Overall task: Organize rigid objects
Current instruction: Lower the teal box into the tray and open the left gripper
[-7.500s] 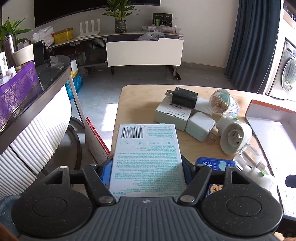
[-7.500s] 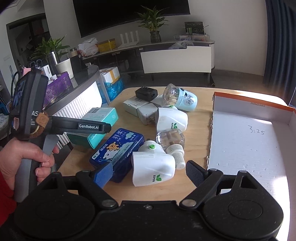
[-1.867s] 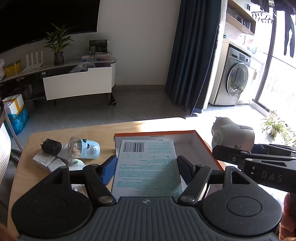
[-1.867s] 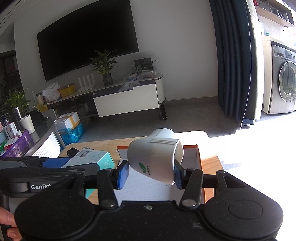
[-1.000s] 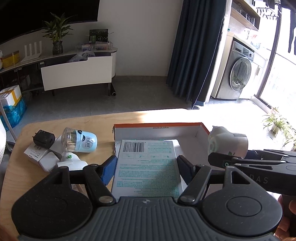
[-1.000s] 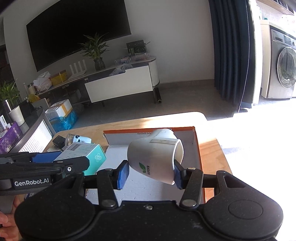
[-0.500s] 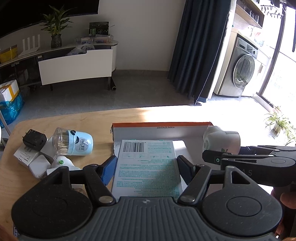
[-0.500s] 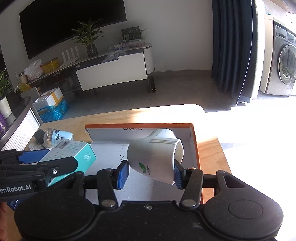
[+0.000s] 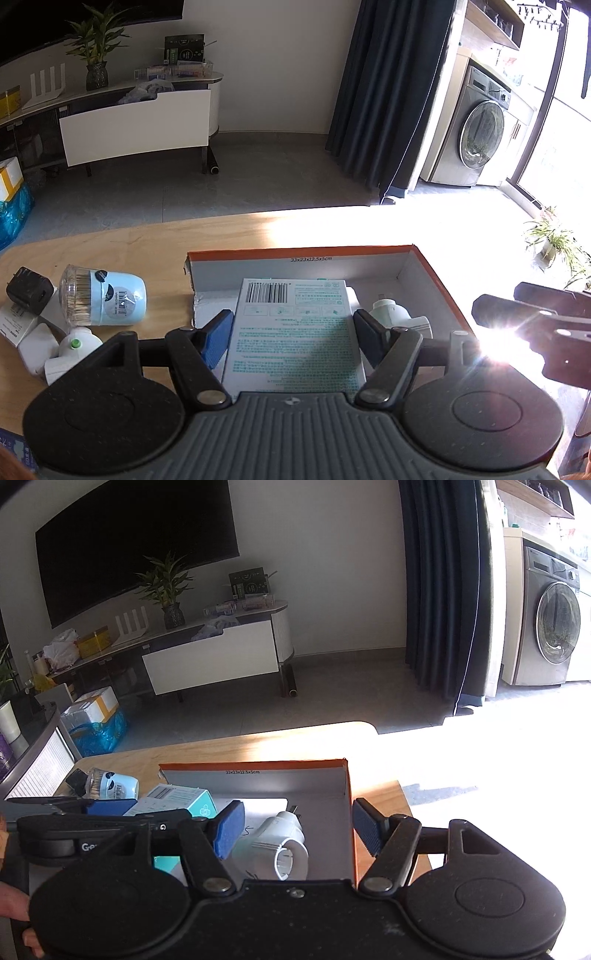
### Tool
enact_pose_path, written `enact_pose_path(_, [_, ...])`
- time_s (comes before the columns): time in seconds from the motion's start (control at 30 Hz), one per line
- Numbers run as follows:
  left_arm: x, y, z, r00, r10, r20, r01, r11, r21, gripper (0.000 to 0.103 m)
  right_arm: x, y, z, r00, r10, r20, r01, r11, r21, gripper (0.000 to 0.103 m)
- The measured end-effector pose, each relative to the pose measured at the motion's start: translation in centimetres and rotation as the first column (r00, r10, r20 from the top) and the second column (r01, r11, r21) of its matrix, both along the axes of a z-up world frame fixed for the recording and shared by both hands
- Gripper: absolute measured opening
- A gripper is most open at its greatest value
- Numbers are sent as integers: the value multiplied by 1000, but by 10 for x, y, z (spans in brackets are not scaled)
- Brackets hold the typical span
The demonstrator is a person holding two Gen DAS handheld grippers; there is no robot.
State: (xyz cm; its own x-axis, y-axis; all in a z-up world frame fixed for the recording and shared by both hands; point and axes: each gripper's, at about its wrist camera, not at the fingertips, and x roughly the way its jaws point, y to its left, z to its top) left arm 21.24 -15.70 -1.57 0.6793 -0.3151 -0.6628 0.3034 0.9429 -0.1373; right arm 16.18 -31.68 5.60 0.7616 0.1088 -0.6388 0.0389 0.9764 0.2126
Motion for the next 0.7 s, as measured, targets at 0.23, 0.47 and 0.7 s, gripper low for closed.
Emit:
enact_pose_path(0.23, [-2, -2, 7, 1000, -9, 10, 9, 1000, 5, 86, -17, 0, 9, 1000, -7, 18, 6, 1000, 17, 78])
enact_pose_path(0.47, [-24, 21, 18, 999, 53, -1, -53, 998, 27, 90, -25, 15, 16, 999, 18, 30, -20, 999, 41, 79])
enact_pose_path(0.7, [-50, 37, 31, 995, 96, 15, -97, 994, 58, 95, -33, 34, 20, 998, 52, 35, -54, 998, 38, 81])
